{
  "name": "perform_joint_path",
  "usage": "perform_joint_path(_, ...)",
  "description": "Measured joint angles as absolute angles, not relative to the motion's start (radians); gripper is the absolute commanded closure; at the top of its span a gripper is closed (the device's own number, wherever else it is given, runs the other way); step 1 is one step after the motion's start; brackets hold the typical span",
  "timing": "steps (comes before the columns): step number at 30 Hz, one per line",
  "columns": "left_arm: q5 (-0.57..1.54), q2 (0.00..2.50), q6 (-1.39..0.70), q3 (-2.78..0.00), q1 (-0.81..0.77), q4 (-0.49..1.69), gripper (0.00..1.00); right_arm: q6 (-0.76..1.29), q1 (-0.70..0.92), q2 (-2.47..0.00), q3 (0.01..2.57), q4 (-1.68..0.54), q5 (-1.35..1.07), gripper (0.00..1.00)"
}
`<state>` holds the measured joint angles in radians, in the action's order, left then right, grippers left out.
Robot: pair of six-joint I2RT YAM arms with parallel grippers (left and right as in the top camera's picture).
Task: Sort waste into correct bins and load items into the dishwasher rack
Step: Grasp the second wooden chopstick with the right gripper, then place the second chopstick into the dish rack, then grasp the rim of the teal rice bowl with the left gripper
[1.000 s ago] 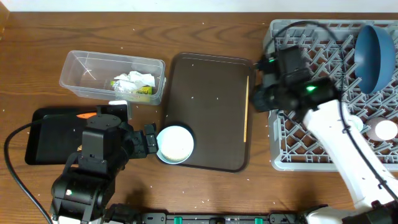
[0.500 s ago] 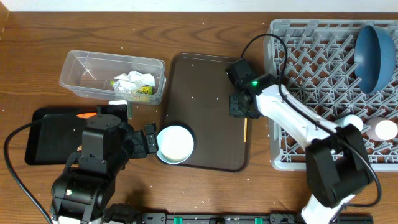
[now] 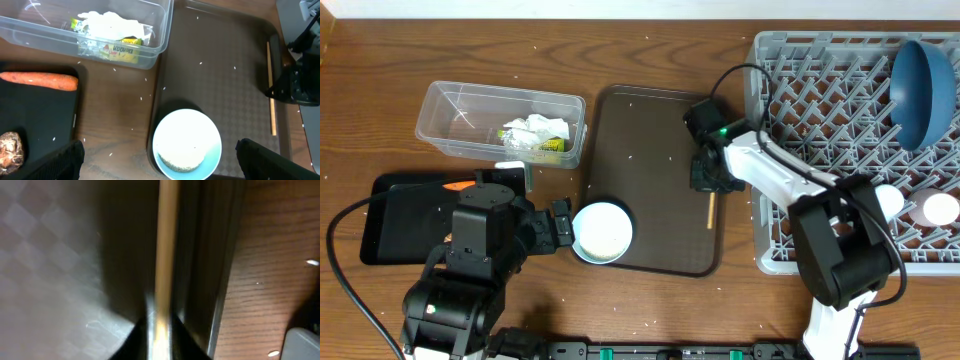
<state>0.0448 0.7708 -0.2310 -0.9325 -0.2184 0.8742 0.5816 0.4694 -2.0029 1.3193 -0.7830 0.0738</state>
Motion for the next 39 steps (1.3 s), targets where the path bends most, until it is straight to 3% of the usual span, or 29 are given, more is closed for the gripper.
perform_joint_path(12,0.045,0.770,-0.231,-0.933,-0.218,0.875,0.02,0.431,0.467,-1.952,1.318,-0.767,0.016,0.99)
perform_joint_path(23,0.045,0.770,-0.231,-0.933,-0.218,0.875,0.02,0.224,0.262,-1.486,1.329,-0.841,0.039,0.99)
perform_joint_path(28,0.045,0.770,-0.231,-0.933,-0.218,0.875,0.02,0.192,0.128,-1.526,1.329,-0.883,0.058,0.99)
perform_joint_path(32,0.045,0.770,-0.231,-0.933,-0.218,0.875,0.02,0.174,0.110,-1.604,1.328,-0.884,0.019,0.99)
perform_joint_path(36,0.045,0.771,-0.231,-0.933,-0.218,0.875,0.02,0.164,0.113,-1.655,1.325,-0.876,-0.009,0.68)
perform_joint_path(39,0.045,0.770,-0.231,-0.933,-0.218,0.875,0.02,0.154,0.113,-1.648,1.325,-0.877,-0.040,0.59)
